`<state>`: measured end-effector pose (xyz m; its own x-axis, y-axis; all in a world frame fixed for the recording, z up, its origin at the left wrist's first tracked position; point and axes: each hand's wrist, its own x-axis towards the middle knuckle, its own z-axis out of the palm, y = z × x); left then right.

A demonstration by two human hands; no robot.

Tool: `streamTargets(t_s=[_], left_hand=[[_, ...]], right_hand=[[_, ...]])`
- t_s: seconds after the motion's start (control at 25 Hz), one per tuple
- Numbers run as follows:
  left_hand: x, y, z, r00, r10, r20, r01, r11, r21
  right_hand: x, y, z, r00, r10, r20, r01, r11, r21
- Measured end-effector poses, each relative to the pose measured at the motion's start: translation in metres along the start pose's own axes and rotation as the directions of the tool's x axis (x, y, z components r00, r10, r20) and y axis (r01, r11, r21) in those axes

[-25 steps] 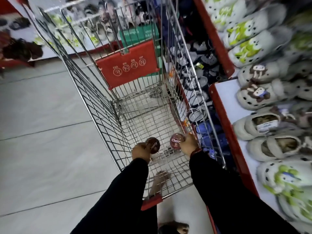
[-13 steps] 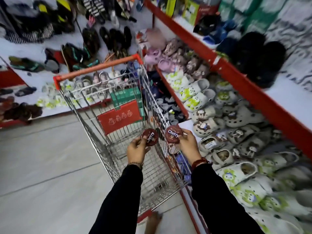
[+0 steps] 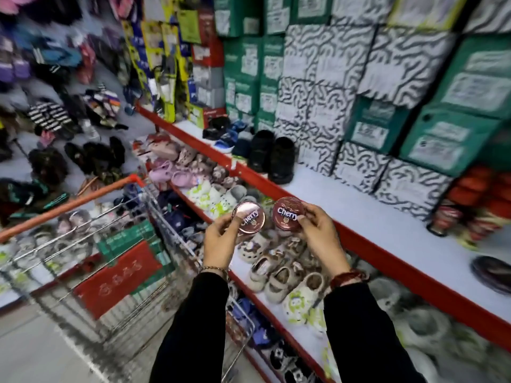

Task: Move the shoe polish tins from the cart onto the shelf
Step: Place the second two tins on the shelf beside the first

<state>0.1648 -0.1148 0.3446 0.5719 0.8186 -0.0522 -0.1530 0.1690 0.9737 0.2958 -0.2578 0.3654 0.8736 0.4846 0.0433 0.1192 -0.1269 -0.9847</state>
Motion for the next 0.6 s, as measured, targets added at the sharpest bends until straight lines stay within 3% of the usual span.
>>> streamTargets(t_s=[0.16,0.36,0.6], left_hand=[[-0.013,0.012,0.082,0.975,0.04,0.221,-0.034,0.999,-0.032],[-0.041,0.01,0.17,0.899,-0.002,0.438,0.024,0.999,-0.045],[-0.083,0.001,0.252,0.796,-0.028,0.605,-0.139,0.964,0.227]], right_hand=[[-0.012,-0.009,-0.08,0.986,-0.006,-0.167,0.012,0.999,0.033],[-0.044,-0.011,-0.167,0.934,0.023,-0.356,0.015,0.994,0.105],[-0.102,-0.012,-0.266,0.805,0.091,-0.586,-0.122,0.992,-0.014]])
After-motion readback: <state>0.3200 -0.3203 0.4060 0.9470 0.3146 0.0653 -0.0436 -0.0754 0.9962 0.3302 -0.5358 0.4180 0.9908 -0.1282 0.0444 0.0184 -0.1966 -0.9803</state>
